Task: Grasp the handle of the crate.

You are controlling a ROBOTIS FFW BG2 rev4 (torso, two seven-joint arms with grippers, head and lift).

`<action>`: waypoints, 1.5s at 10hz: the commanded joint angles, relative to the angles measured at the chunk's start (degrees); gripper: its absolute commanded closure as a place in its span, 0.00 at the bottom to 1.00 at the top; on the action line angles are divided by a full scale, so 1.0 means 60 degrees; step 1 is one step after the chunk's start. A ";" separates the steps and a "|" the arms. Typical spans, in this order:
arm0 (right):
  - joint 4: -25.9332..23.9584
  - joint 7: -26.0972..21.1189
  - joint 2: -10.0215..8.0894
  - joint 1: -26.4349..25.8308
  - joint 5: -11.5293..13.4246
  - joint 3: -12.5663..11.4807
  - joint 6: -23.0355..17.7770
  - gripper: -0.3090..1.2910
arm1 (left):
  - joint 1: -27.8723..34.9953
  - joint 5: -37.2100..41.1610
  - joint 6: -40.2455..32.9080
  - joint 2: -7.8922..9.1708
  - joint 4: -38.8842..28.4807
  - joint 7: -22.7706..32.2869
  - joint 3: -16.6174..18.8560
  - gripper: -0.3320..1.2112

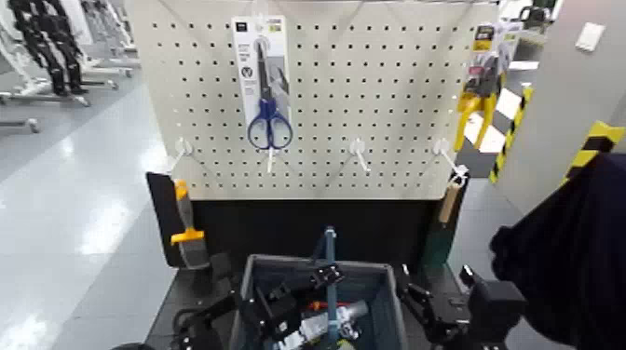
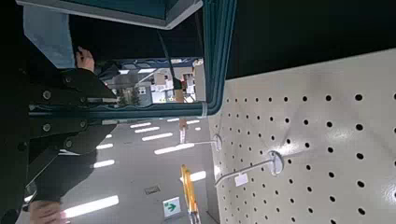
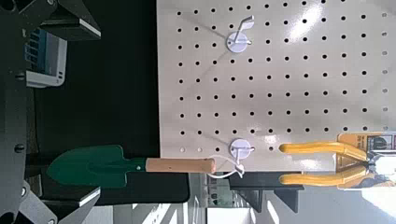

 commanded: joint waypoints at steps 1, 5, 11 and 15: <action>-0.0028 0.0000 0.0003 0.0005 0.0007 -0.0011 0.0061 0.28 | 0.0677 0.0818 0.0002 0.0299 -0.1175 0.0755 0.0058 0.95; -0.0013 0.0000 0.0017 -0.0010 0.0007 -0.0011 0.0149 0.28 | 0.1043 0.1346 -0.0408 0.0329 -0.2201 0.1224 0.0161 0.95; 0.0002 0.0000 0.0017 -0.0024 0.0036 0.0048 0.0149 0.28 | 0.1057 0.1697 -0.0408 0.0285 -0.2084 0.1209 0.0029 0.95; -0.0086 -0.0161 -0.0012 -0.0024 0.0608 0.0092 0.0105 0.28 | 0.1072 0.1741 -0.0408 0.0255 -0.2025 0.1165 0.0015 0.95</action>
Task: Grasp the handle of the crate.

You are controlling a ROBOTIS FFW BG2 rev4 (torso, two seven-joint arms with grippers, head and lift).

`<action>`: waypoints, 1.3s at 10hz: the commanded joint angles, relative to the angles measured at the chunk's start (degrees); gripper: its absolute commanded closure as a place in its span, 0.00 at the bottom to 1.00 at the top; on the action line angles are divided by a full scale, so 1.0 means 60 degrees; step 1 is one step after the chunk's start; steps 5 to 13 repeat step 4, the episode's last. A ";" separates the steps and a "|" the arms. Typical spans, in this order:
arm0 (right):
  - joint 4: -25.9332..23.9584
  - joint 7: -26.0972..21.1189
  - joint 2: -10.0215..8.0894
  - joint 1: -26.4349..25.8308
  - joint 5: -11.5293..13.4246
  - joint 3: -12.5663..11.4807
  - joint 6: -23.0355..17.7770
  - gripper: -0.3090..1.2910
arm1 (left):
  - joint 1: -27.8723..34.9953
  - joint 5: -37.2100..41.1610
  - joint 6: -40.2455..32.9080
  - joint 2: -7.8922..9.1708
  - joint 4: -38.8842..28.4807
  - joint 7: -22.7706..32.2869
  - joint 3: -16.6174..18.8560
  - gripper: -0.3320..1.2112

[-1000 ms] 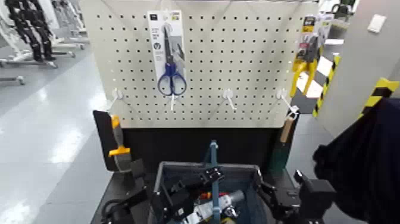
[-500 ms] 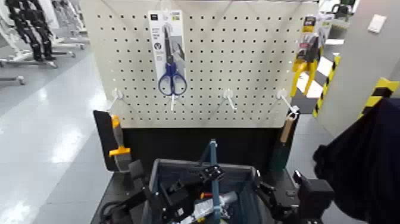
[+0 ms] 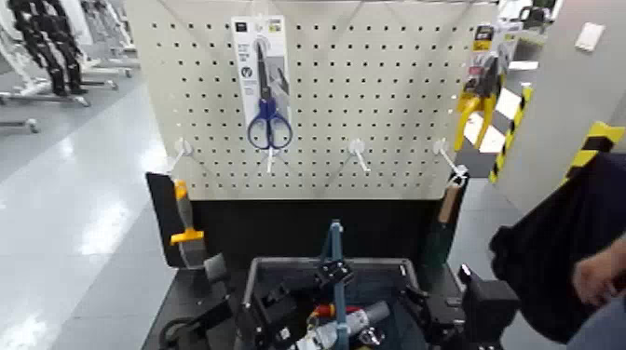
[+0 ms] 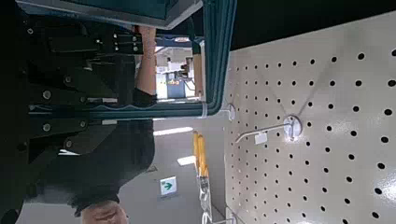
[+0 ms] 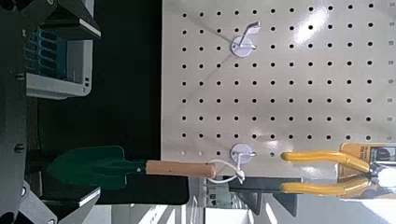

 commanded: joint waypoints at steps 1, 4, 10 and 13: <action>-0.0053 -0.0092 -0.0015 0.0000 0.0241 0.0016 -0.0090 0.28 | 0.0001 0.0017 0.0003 -0.0010 0.0040 -0.0039 -0.0015 0.95; -0.0053 -0.0092 -0.0015 0.0000 0.0270 -0.0028 -0.0046 0.28 | -0.0014 0.0017 0.0003 0.0005 0.0113 -0.0083 -0.0045 0.95; -0.0053 -0.0092 -0.0015 0.0000 0.0270 -0.0028 -0.0046 0.28 | -0.0014 0.0017 0.0003 0.0005 0.0113 -0.0083 -0.0045 0.95; -0.0053 -0.0092 -0.0015 0.0000 0.0270 -0.0028 -0.0046 0.28 | -0.0014 0.0017 0.0003 0.0005 0.0113 -0.0083 -0.0045 0.95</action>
